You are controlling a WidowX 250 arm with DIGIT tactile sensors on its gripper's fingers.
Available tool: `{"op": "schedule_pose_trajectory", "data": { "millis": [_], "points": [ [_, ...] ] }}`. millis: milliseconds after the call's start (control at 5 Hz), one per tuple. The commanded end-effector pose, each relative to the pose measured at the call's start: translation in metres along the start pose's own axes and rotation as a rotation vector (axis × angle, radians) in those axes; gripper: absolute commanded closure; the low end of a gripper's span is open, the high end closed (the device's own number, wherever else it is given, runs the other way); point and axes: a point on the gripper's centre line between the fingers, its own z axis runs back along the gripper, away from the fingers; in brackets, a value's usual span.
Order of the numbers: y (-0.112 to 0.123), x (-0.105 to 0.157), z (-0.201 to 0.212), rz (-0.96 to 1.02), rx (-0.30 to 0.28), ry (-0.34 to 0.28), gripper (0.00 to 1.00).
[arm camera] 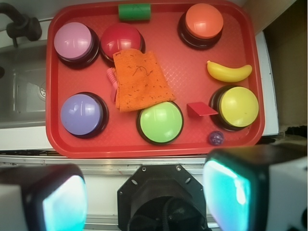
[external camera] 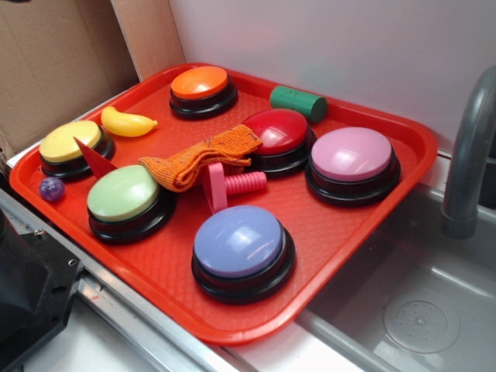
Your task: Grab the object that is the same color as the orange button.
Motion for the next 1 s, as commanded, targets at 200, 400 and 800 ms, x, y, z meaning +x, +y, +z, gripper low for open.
{"op": "schedule_pose_trajectory", "data": {
  "millis": [200,400,800],
  "points": [
    [0.004,0.012,-0.021,-0.069,0.022,-0.016,0.0],
    [0.004,0.028,-0.058,-0.178,0.063,-0.119,0.0],
    [-0.01,0.038,-0.117,-0.509,-0.035,-0.189,0.0]
  ]
}}
